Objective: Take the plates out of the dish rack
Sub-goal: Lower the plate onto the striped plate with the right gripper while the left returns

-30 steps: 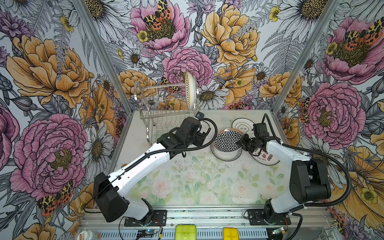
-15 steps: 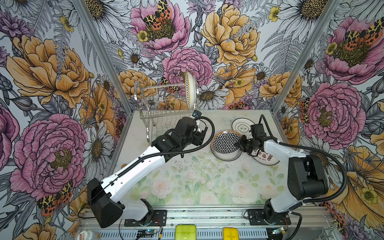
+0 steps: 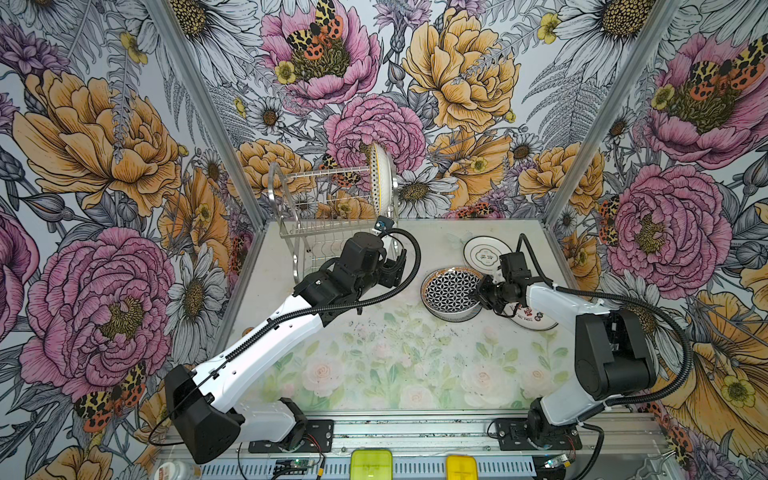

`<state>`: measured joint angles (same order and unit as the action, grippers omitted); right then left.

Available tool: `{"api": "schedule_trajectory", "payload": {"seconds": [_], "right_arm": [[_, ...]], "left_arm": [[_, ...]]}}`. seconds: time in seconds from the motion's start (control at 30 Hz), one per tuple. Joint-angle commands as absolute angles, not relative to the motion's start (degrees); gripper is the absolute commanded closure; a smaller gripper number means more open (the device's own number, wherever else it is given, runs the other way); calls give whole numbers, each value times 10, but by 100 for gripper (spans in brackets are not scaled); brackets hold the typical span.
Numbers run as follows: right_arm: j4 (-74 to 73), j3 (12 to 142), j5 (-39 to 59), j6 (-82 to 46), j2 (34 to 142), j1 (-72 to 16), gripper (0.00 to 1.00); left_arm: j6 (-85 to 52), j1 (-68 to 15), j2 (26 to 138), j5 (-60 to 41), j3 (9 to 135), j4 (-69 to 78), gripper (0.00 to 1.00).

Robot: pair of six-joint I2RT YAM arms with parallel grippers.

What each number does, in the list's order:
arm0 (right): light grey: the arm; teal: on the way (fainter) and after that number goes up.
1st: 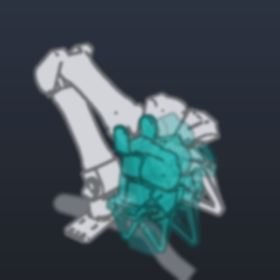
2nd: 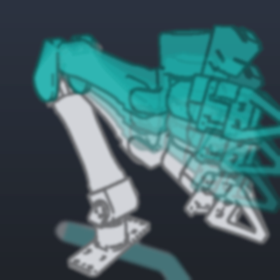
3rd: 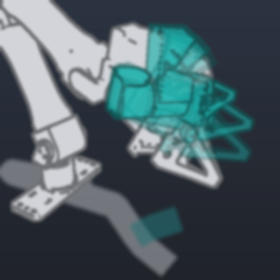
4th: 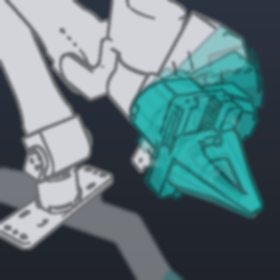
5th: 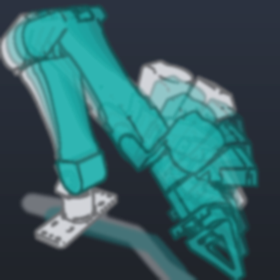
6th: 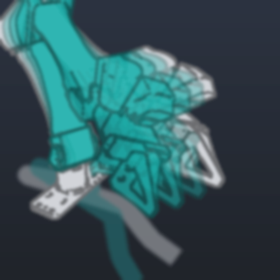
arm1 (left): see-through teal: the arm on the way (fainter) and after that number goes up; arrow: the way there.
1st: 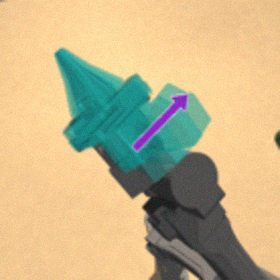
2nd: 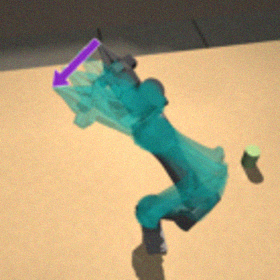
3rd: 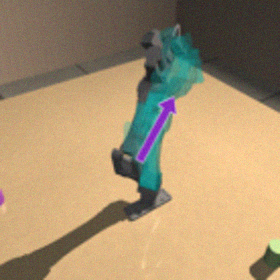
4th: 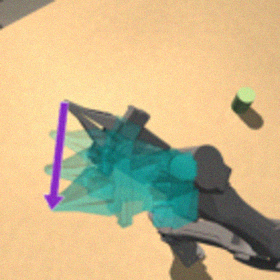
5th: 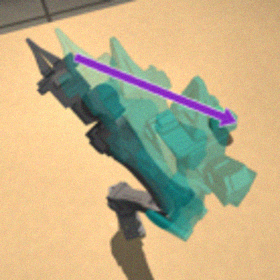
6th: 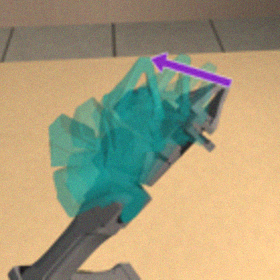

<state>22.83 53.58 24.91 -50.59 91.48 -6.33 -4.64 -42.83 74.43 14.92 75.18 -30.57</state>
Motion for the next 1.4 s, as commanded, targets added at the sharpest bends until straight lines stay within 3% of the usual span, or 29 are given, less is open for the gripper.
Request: {"api": "schedule_trajectory", "payload": {"seconds": [0.0, 0.17, 0.3, 1.13, 1.37], "right_arm": [[187, 544, 257, -509, 918, -71, 92], [204, 548, 241, -502, 922, -75, 72], [219, 552, 228, -498, 921, -79, 63], [389, 617, 55, -432, 893, -117, 47], [406, 629, 26, -420, 878, -128, 26]], "left_arm": [[-60, -422, 730, 154, 741, -293, 23], [-65, -414, 725, 161, 739, -293, 22], [-65, -411, 719, 158, 735, -294, 22], [-56, -397, 718, 161, 737, -297, 15], [-52, -365, 722, 151, 755, -304, 1]]}}
